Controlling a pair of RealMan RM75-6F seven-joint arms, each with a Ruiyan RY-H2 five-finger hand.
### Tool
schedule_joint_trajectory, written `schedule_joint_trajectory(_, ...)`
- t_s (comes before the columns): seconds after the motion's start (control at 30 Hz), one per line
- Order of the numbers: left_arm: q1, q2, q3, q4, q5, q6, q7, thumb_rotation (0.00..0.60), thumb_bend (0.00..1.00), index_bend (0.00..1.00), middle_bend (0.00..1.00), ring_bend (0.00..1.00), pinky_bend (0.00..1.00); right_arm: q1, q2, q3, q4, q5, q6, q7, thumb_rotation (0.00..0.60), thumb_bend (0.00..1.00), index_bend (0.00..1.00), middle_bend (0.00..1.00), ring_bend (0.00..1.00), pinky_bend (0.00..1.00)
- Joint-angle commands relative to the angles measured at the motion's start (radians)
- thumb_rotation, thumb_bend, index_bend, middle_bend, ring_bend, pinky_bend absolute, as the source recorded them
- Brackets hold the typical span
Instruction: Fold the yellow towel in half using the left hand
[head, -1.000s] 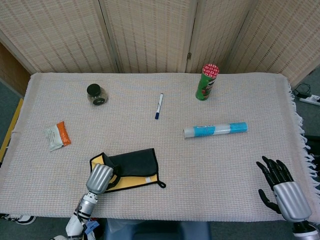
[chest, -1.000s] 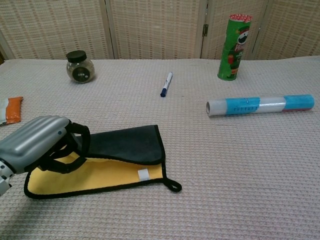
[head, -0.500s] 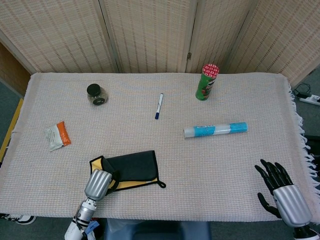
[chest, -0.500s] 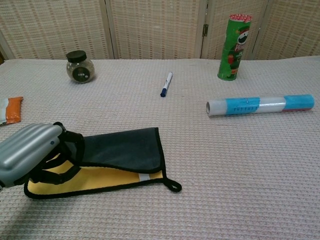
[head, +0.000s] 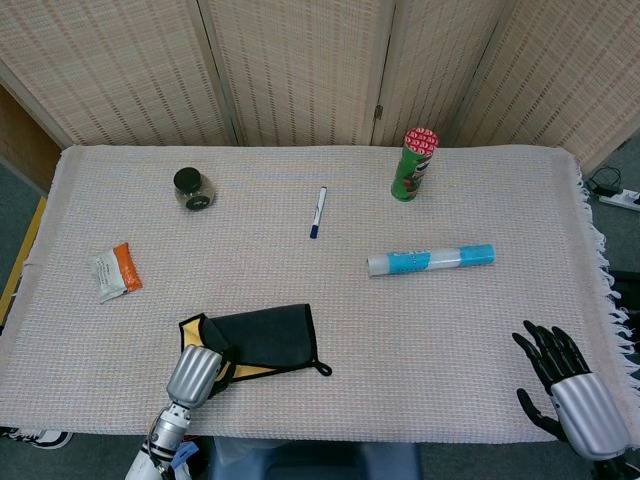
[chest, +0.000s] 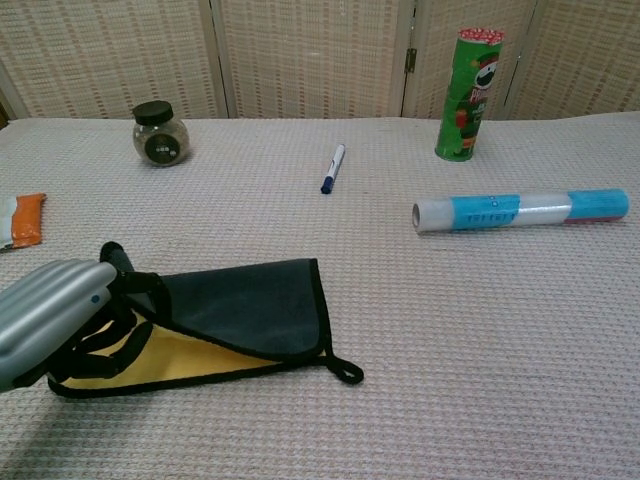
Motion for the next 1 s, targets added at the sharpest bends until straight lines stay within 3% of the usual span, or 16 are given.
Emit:
schedule_joint_trajectory(0.03,0.004,0.007,0.000,-0.011,0.002,-0.004,-0.003,0.600,0.61,0.39,1.00,1.00,1.00,0.000,0.011,-0.003,0.004,-0.007,0.009,0.022,0.600,0.48,0.00,0.00,0.00,0.00)
schedule_joint_trajectory(0.17,0.014,0.028,0.006,-0.043,0.008,-0.001,-0.001,0.600,0.54,0.32,1.00,1.00,1.00,-0.003,0.011,0.002,0.006,-0.001,0.016,0.025,0.600,0.48,0.00,0.00,0.00,0.00)
schedule_joint_trajectory(0.53,0.027,0.070,0.003,-0.100,0.043,0.015,-0.002,0.600,0.54,0.35,1.00,1.00,1.00,-0.002,0.008,0.004,0.002,-0.009,0.013,0.020,0.600,0.48,0.00,0.00,0.00,0.00)
schedule_joint_trajectory(0.6,0.009,0.077,-0.008,-0.102,0.034,-0.021,0.004,0.600,0.56,0.35,1.00,1.00,1.00,-0.006,0.009,0.007,0.002,-0.013,0.030,0.025,0.600,0.48,0.00,0.00,0.00,0.00)
schedule_joint_trajectory(0.77,-0.066,0.107,-0.064,-0.111,-0.033,-0.165,0.015,0.600,0.74,0.34,1.00,1.00,1.00,-0.013,0.014,0.013,0.011,-0.004,0.049,0.049,0.600,0.48,0.00,0.00,0.00,0.00)
schedule_joint_trajectory(1.0,-0.151,0.127,-0.143,-0.093,-0.100,-0.276,0.072,0.600,0.78,0.34,1.00,1.00,1.00,-0.010,0.018,0.021,0.016,0.030,0.033,0.066,0.600,0.48,0.00,0.00,0.00,0.00)
